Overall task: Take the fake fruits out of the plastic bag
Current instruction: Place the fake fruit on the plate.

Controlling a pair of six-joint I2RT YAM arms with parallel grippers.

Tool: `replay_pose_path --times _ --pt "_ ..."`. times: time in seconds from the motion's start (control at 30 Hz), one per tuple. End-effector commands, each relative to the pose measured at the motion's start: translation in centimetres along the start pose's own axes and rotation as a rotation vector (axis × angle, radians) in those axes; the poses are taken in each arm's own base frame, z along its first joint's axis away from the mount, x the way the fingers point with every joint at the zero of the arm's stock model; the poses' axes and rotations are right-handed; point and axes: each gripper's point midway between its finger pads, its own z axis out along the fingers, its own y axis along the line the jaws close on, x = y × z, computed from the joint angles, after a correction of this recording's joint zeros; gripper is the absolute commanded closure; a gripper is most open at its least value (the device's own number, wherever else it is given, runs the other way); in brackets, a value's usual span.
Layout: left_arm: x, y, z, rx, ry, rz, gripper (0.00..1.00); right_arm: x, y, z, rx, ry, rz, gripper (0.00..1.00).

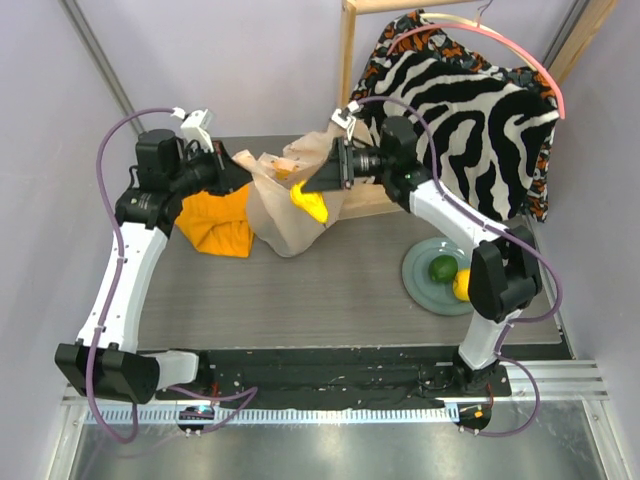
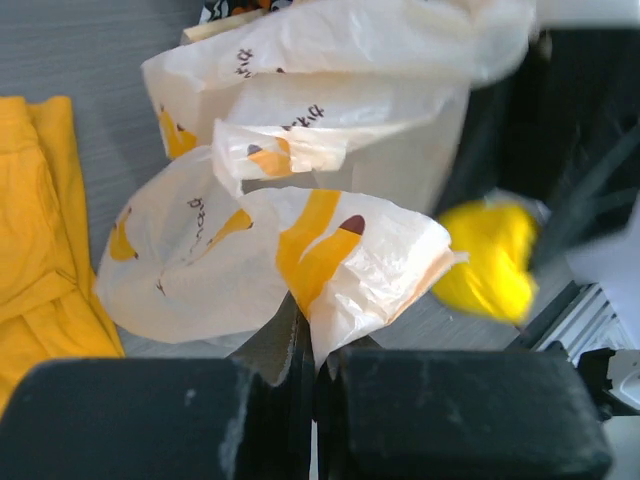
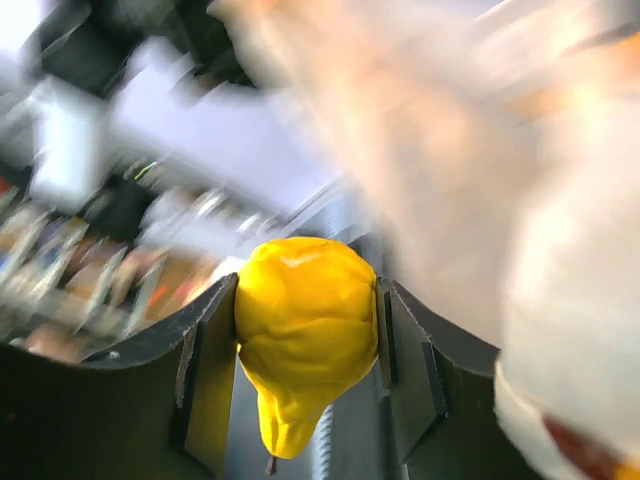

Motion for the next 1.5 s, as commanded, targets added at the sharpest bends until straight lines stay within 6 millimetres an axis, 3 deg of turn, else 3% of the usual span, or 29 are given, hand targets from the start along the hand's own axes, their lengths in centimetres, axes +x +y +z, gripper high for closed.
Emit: replay_pose_path --times 0.0,0.07,0.17,0.23,0.33,0.43,0.5,0.6,0.67,0.7,0.73,0.9,1.03,1.07,1.23,1.47 --pt "-1.8 -1.7 -1.4 0.037 -0.05 0.098 1.0 -2.8 -8.8 -3.7 0.558 -0.027 -0.168 0.85" --pt "-2.0 -1.9 -1.6 0.039 -0.057 0.104 1.0 -3.8 -10.2 -4.2 0.635 -0.032 -0.211 0.86" --pt "-2.8 -2.2 -2.2 0.025 -0.085 0.121 1.0 -1.3 -11.6 -4.4 0.695 0.063 -0.251 0.86" --pt "-3.2 -2.2 -2.6 0.015 -0.104 0.147 1.0 2.6 -13.1 -4.9 0.705 0.16 -0.228 0.86" --pt "-3.0 -2.0 -2.8 0.0 -0.108 0.156 1.0 7.2 -13.4 -5.3 0.693 0.238 -0.168 0.86" --pt "-1.9 -1.0 -2.5 -0.031 -0.087 0.144 1.0 8.8 -11.6 -6.0 0.677 0.26 -0.182 0.86" --pt "-1.5 -0.8 -2.7 -0.039 -0.081 0.147 1.0 9.3 -9.5 -6.9 0.677 0.292 -0.231 0.86" --pt "-0.9 -0.5 -2.7 -0.049 -0.074 0.138 1.0 11.0 -8.2 -9.7 0.742 0.398 -0.357 0.86" --pt "-0.7 -0.4 -2.7 -0.051 -0.072 0.137 1.0 12.6 -8.6 -12.1 0.798 0.506 -0.452 0.87" --pt "-0.6 -0.3 -2.6 -0.053 -0.07 0.135 1.0 13.4 -7.6 -13.2 0.818 0.539 -0.479 0.87" --pt "-0.5 -0.2 -2.6 -0.054 -0.069 0.134 1.0 14.9 -8.4 -15.0 0.879 0.602 -0.486 0.9" --pt "0.0 0.0 -2.4 -0.054 -0.056 0.129 1.0 19.0 -9.3 -21.4 1.077 0.756 -0.517 0.94" --pt "0.5 0.4 -1.9 -0.058 -0.048 0.111 1.0 19.1 -9.6 -24.0 1.21 0.719 -0.558 0.96" --pt "0.4 0.4 -1.9 -0.055 -0.053 0.11 1.0 18.3 -10.0 -24.4 1.251 0.695 -0.583 0.96" --pt "0.3 0.4 -1.4 -0.047 -0.044 0.098 1.0 17.6 -11.4 -24.7 1.253 0.711 -0.63 0.96" --pt "0.4 0.5 -1.5 -0.052 -0.044 0.099 1.0 20.4 -12.7 -25.8 1.201 0.855 -0.68 0.96"
